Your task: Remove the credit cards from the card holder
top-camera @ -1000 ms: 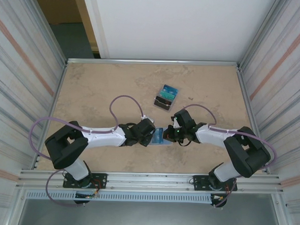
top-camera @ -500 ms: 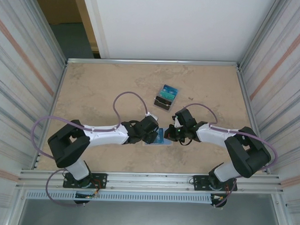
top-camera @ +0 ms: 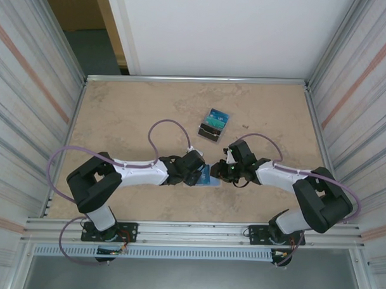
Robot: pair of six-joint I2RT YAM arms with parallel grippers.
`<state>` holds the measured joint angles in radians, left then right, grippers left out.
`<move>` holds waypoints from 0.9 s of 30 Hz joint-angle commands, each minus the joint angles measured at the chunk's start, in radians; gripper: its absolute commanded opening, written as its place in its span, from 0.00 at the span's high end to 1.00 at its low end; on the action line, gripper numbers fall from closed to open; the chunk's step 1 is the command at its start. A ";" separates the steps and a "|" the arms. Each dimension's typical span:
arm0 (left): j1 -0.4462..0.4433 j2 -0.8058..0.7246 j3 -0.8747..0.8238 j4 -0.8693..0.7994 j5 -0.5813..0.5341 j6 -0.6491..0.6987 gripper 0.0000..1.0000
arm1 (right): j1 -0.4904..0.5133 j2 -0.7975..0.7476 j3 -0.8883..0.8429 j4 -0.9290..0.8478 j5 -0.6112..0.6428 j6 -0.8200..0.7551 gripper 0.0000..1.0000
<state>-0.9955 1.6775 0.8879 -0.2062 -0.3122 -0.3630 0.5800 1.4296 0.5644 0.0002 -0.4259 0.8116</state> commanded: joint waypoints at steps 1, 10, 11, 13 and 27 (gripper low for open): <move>-0.006 0.016 0.001 -0.033 0.003 -0.014 0.35 | -0.006 0.007 -0.020 0.057 -0.036 0.031 0.74; -0.008 0.017 -0.009 -0.024 0.015 -0.023 0.35 | 0.000 0.058 -0.016 0.108 -0.054 0.037 0.74; -0.008 0.017 -0.010 -0.023 0.016 -0.026 0.36 | -0.001 0.065 -0.014 0.112 -0.054 0.037 0.74; -0.009 0.014 -0.013 -0.021 0.017 -0.028 0.36 | 0.000 0.078 -0.011 0.117 -0.056 0.038 0.74; -0.008 0.023 -0.028 0.009 0.045 -0.045 0.37 | 0.001 0.162 -0.007 0.210 -0.096 0.072 0.74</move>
<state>-0.9955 1.6775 0.8837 -0.1974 -0.2848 -0.3897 0.5804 1.5566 0.5552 0.1795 -0.5037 0.8574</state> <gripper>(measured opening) 0.634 0.261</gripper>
